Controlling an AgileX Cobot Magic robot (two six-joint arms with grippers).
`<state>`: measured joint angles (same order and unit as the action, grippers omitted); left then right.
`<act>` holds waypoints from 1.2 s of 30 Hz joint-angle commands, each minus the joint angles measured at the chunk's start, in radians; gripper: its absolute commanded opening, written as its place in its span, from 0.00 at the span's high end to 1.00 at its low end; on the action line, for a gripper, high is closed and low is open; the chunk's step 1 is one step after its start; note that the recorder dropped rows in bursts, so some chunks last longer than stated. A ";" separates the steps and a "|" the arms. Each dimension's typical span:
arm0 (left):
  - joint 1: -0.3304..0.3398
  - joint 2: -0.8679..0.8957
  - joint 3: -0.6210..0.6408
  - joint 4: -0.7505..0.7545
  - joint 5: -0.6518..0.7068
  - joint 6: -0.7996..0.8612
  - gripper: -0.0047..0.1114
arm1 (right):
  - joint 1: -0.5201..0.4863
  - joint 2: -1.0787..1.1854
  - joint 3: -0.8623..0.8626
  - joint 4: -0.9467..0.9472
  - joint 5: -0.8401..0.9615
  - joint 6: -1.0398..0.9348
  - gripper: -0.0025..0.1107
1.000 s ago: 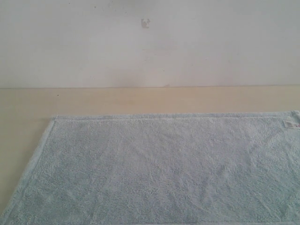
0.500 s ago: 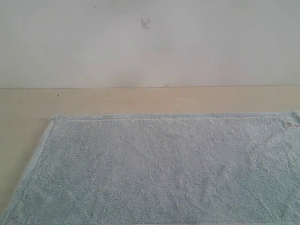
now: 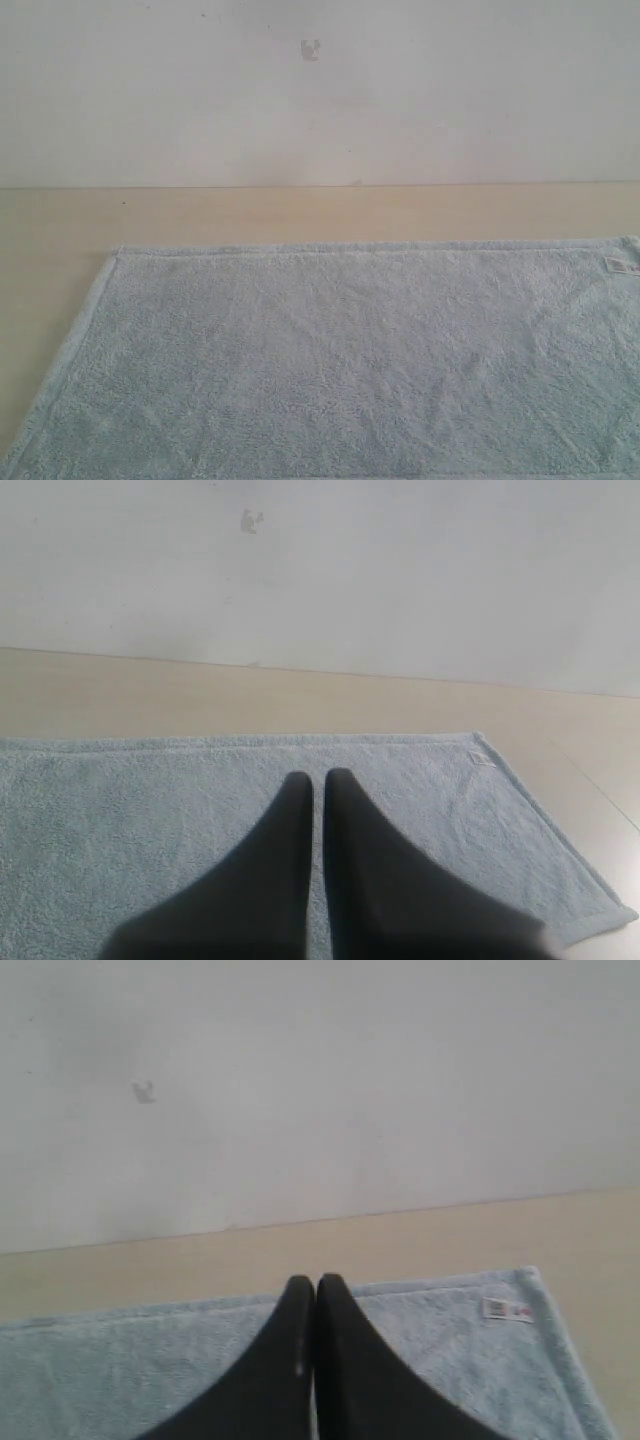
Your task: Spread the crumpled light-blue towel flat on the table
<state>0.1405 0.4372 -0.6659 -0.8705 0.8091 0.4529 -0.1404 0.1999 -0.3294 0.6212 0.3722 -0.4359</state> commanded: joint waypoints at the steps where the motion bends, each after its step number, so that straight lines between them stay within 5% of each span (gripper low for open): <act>1: -0.001 -0.001 -0.004 -0.003 0.000 0.004 0.93 | 0.000 -0.099 0.084 -0.251 -0.055 0.185 0.98; 7: -0.001 -0.001 -0.004 -0.003 0.000 0.004 0.93 | 0.000 -0.200 0.259 -0.451 -0.074 0.528 0.98; 36: -0.001 -0.001 -0.004 -0.005 0.000 0.004 0.93 | 0.001 -0.200 0.329 -0.527 -0.106 0.436 0.98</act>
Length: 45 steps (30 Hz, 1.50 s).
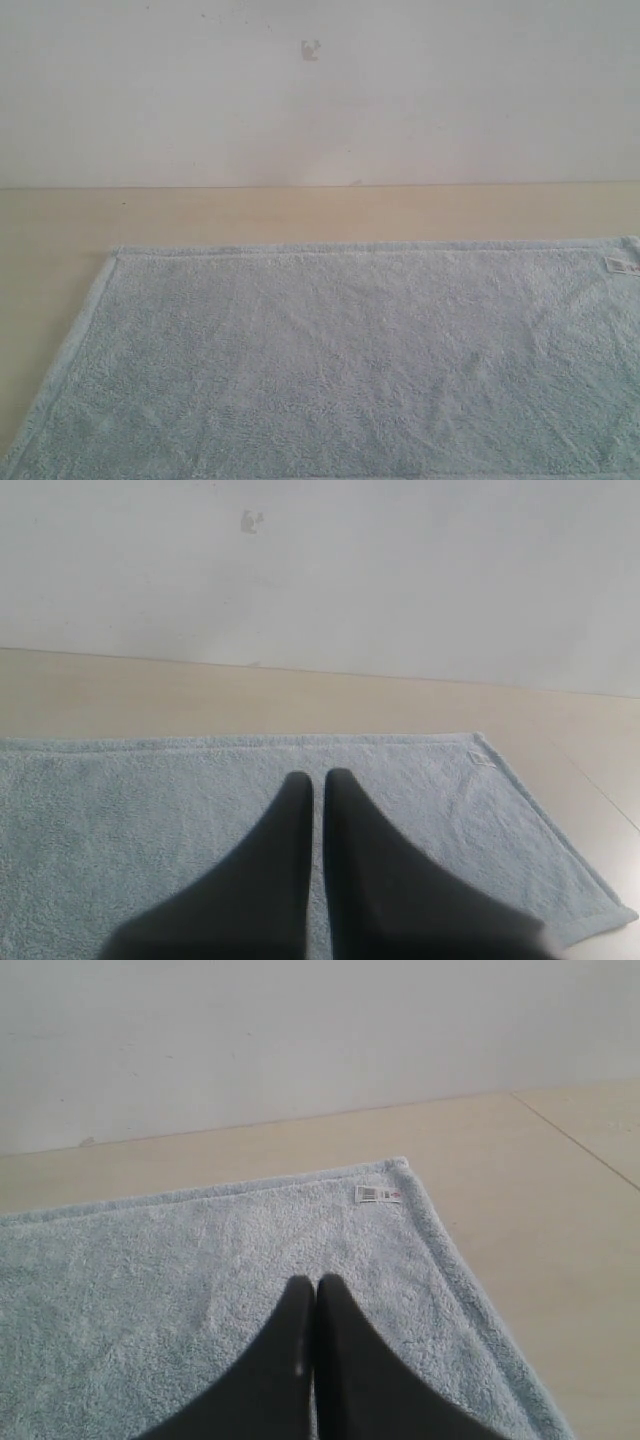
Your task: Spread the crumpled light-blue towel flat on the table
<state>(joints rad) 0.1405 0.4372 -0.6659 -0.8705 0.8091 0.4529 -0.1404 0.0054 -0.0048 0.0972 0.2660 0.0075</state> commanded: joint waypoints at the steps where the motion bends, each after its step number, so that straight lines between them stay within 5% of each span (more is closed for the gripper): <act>1: -0.001 -0.001 -0.004 -0.005 0.000 0.004 0.93 | 0.001 -0.005 0.005 -0.003 -0.002 -0.001 0.98; 20: 0.003 -0.003 0.021 -0.015 -0.023 0.004 0.93 | 0.001 -0.005 0.005 -0.003 -0.008 -0.001 0.98; 32: 0.017 -0.430 0.309 0.431 -0.312 -0.074 0.93 | 0.001 -0.005 0.005 -0.003 -0.008 -0.001 0.98; 39: 0.004 -0.437 0.434 0.577 -0.335 -0.234 0.93 | 0.001 -0.005 0.005 -0.003 -0.008 0.001 0.98; 45: 0.000 -0.437 0.571 0.634 -0.498 -0.237 0.93 | 0.001 -0.005 0.005 -0.003 -0.008 0.001 0.98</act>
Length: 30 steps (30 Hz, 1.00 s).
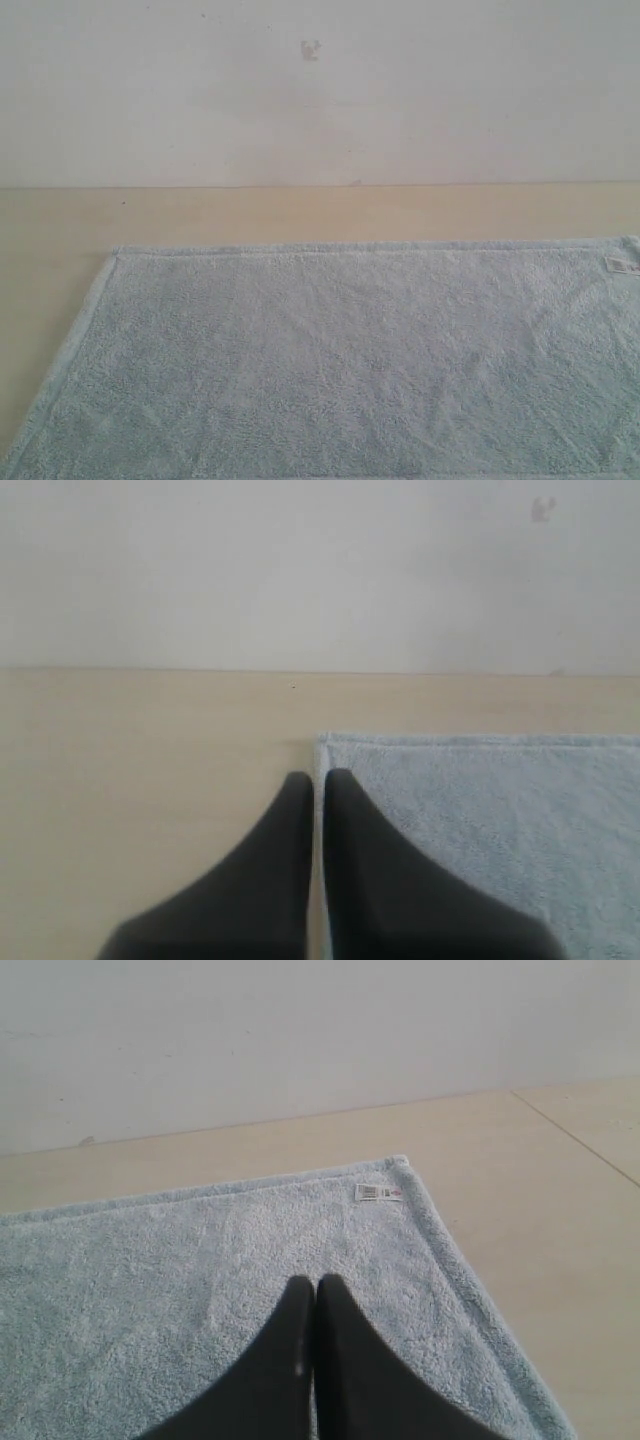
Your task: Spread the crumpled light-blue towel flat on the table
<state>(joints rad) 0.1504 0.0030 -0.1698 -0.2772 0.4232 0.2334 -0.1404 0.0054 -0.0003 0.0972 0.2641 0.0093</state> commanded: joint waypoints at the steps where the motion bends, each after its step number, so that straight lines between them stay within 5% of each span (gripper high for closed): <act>1: -0.010 -0.003 0.094 0.059 -0.142 -0.017 0.93 | 0.001 -0.005 0.000 -0.003 -0.006 0.000 0.98; 7: -0.011 -0.003 0.170 0.121 -0.323 -0.108 0.93 | 0.001 -0.005 0.000 -0.003 -0.006 0.000 0.98; 30: -0.011 -0.003 0.170 0.188 -0.257 -0.279 0.93 | 0.001 -0.005 0.000 -0.003 -0.006 0.000 0.98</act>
